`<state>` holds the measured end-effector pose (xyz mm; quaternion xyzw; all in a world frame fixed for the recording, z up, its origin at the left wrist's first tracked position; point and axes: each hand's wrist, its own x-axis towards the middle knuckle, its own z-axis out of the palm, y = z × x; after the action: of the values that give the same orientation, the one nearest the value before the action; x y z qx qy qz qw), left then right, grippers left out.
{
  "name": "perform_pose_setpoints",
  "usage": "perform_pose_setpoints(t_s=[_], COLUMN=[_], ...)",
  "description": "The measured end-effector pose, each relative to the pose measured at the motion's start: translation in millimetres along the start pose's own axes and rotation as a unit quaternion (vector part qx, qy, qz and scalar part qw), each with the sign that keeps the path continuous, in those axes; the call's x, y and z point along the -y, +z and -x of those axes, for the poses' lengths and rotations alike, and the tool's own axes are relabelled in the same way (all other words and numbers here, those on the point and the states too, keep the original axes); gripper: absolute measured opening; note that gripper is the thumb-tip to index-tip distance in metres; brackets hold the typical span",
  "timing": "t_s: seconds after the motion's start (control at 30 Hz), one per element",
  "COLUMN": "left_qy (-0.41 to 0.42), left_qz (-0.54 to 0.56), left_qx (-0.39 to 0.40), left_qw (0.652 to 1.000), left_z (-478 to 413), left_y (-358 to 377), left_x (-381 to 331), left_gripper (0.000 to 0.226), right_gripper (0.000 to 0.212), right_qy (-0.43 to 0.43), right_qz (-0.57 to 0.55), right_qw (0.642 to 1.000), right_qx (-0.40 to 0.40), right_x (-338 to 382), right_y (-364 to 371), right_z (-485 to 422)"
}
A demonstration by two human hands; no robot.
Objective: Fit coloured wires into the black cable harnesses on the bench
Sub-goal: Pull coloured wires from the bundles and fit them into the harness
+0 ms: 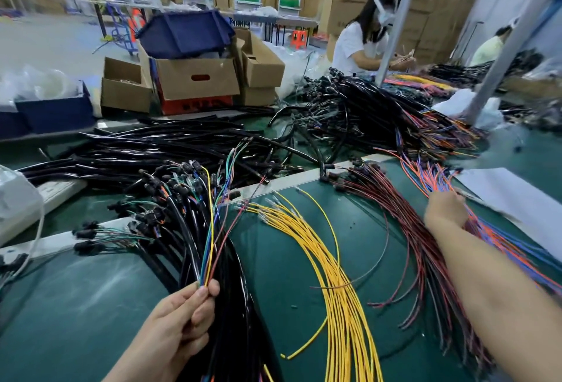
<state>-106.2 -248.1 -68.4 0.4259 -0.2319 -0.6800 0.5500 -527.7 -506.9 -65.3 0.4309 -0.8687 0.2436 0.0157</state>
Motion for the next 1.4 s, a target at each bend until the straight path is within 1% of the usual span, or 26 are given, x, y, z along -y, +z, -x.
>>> perform_pose_setpoints(t_s=[0.1,0.2,0.3,0.4,0.53,0.63,0.67,0.77,0.83,0.93,1.0,1.1,1.2,1.23,1.33,1.37,1.4], left_qy=[0.002,0.002,0.002,0.006,0.007,0.009,0.009,0.005,0.005,0.007,0.009,0.009,0.008,0.008,0.005,0.005,0.003], left_qz=[-0.004,-0.005,-0.008,-0.016,-0.02,-0.024,-0.023,-0.024,-0.022,-0.021,-0.02,-0.015,-0.014,-0.013,-0.003,0.0,0.002], left_qx=[-0.001,-0.002,-0.002,-0.003,-0.004,-0.005,-0.005,-0.002,-0.002,0.0,0.001,0.001,0.002,0.001,-0.002,-0.003,-0.005], left_qw=[1.0,1.0,1.0,1.0,1.0,1.0,1.0,1.0,1.0,1.0,1.0,1.0,1.0,1.0,1.0,1.0,1.0], left_z=[1,1,1,2,2,2,2,3,2,2,2,1,1,1,0,0,0], left_y=[-2,-2,-2,-1,0,0,0,0,-1,-1,-1,-2,-3,-3,-3,-3,-3], left_x=[0,1,1,0,0,0,0,0,0,0,1,0,0,0,1,1,1], left_gripper=[0.018,0.018,0.018,0.018,0.019,0.02,0.02,0.021,0.021,0.021,0.02,0.02,0.02,0.02,0.019,0.019,0.019], right_gripper=[0.031,0.028,0.027,0.024,0.037,0.04,0.04,0.028,0.029,0.038,0.043,0.045,0.044,0.042,0.039,0.038,0.036], right_qy=[-0.002,-0.01,0.019,0.028,0.017,0.013,0.018,0.049,0.05,0.026,-0.001,-0.029,-0.078,-0.097,-0.132,-0.148,-0.193], right_qz=[-0.01,0.018,0.017,-0.003,-0.04,-0.08,-0.09,-0.117,-0.117,-0.083,-0.08,-0.147,-0.215,-0.246,-0.346,-0.347,-0.307], right_qw=[1.0,1.0,0.999,0.999,0.996,0.988,0.986,0.984,0.986,0.992,0.989,0.974,0.958,0.948,0.9,0.9,0.913], right_qx=[-0.009,-0.007,-0.03,-0.046,-0.08,-0.134,-0.14,-0.123,-0.105,-0.095,-0.123,-0.172,-0.173,-0.178,-0.231,-0.22,-0.186], right_x=[2,3,2,3,5,8,9,13,13,11,12,21,42,52,82,88,92], right_y=[0,-1,-3,-7,-8,-7,-6,-5,-3,-1,-2,-5,-12,-17,-34,-39,-43], right_z=[3,4,3,2,3,2,1,-1,-2,-3,-1,6,12,14,14,15,20])
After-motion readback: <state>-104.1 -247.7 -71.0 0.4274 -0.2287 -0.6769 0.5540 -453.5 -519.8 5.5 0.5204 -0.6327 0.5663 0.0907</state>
